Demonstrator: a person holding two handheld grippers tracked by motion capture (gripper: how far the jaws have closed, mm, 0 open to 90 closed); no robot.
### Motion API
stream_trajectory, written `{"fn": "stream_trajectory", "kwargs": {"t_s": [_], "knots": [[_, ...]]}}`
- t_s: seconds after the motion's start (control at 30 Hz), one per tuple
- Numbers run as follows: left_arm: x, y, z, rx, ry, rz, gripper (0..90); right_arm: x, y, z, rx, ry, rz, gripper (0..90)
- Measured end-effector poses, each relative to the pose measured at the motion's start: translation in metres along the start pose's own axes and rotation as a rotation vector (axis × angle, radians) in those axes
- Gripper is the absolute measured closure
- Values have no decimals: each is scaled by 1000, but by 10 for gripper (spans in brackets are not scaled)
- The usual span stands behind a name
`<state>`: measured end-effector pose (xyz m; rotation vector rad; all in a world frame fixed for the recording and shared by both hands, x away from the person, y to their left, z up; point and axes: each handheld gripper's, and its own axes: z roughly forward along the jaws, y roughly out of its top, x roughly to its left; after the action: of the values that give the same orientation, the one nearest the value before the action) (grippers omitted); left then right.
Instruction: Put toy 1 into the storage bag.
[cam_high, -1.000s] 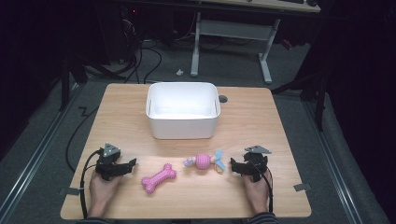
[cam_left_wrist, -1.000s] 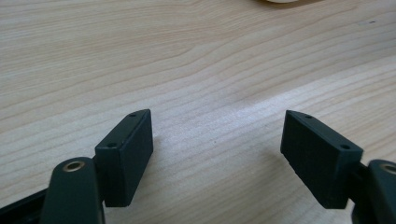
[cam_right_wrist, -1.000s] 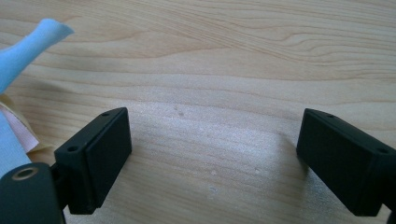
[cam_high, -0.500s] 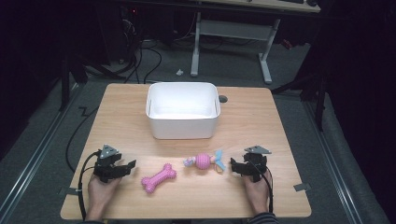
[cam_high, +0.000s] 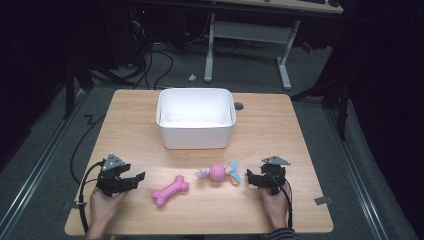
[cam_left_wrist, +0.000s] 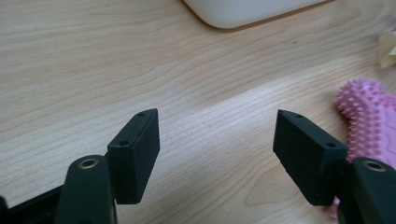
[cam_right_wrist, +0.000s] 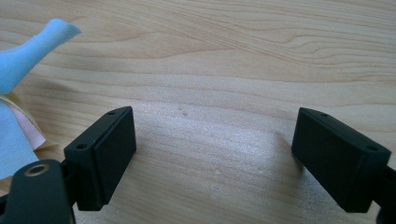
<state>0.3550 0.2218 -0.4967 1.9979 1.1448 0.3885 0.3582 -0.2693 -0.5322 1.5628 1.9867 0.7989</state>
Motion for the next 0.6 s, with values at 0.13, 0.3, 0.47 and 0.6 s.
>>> {"fn": "stream_trajectory", "kwargs": {"t_s": [0.13,0.3,0.47,0.6], "knots": [[-5,6,-7,0,-16,18,321,0,0,0,0,0,0,137],[-14,15,-12,7,-40,52,322,0,0,0,-1,1,0,139],[-26,23,-13,19,-65,87,324,0,0,0,-1,1,-1,141],[-36,29,-13,28,-84,121,328,0,0,0,-1,2,0,141]]}}
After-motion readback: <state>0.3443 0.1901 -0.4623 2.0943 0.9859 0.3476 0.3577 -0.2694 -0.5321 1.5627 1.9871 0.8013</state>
